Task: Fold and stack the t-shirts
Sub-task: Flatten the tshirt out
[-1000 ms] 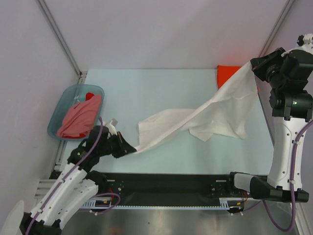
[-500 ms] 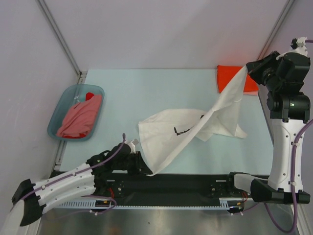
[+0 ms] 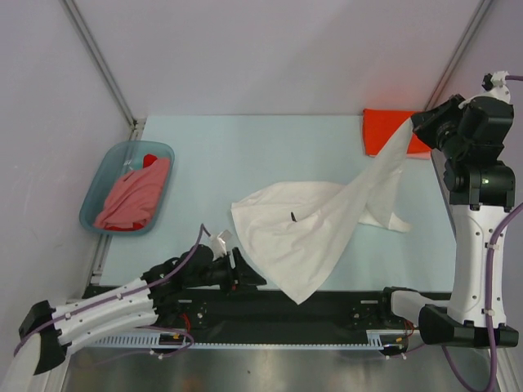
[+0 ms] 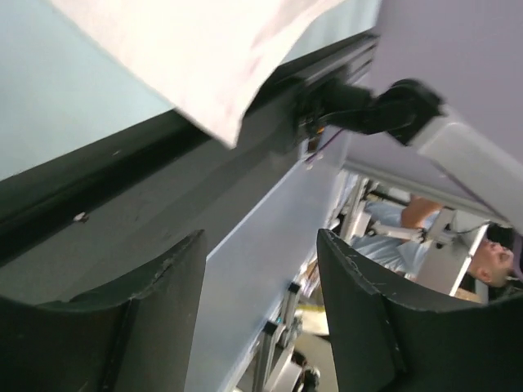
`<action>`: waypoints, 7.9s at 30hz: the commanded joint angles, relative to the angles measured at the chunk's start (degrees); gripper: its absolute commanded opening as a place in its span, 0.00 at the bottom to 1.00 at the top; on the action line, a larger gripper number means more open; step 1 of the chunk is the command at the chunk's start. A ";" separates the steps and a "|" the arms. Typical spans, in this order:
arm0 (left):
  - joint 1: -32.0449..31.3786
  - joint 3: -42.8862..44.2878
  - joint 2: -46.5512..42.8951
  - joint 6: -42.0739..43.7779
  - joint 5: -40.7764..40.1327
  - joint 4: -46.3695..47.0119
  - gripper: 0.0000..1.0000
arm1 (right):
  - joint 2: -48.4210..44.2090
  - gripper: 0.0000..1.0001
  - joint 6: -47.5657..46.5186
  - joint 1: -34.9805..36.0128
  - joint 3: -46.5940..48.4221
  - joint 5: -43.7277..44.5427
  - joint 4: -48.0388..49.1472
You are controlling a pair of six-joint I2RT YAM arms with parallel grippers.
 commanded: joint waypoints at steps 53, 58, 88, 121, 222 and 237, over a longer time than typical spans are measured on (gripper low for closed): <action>-22.88 57.89 72.30 41.14 -17.53 -29.01 0.52 | -2.84 0.00 -2.04 -0.12 -2.46 -1.41 4.31; -22.88 58.15 73.71 42.28 -18.24 -29.01 0.53 | -3.02 0.00 -1.52 -0.12 -2.72 -1.67 4.49; -15.77 66.59 60.64 50.62 -41.24 -46.49 0.00 | -2.32 0.00 -2.66 -0.03 -3.69 -0.53 5.80; 16.40 101.92 27.82 96.59 -52.67 -11.96 0.00 | 1.45 0.00 -1.61 -0.30 20.57 3.60 33.65; 30.99 71.89 18.51 74.19 -27.55 -15.30 0.00 | -5.75 0.00 -13.82 3.66 -0.64 3.53 32.86; 50.59 60.94 62.42 74.80 -6.82 -5.27 0.00 | 26.39 0.00 -13.20 5.77 -24.54 0.88 56.26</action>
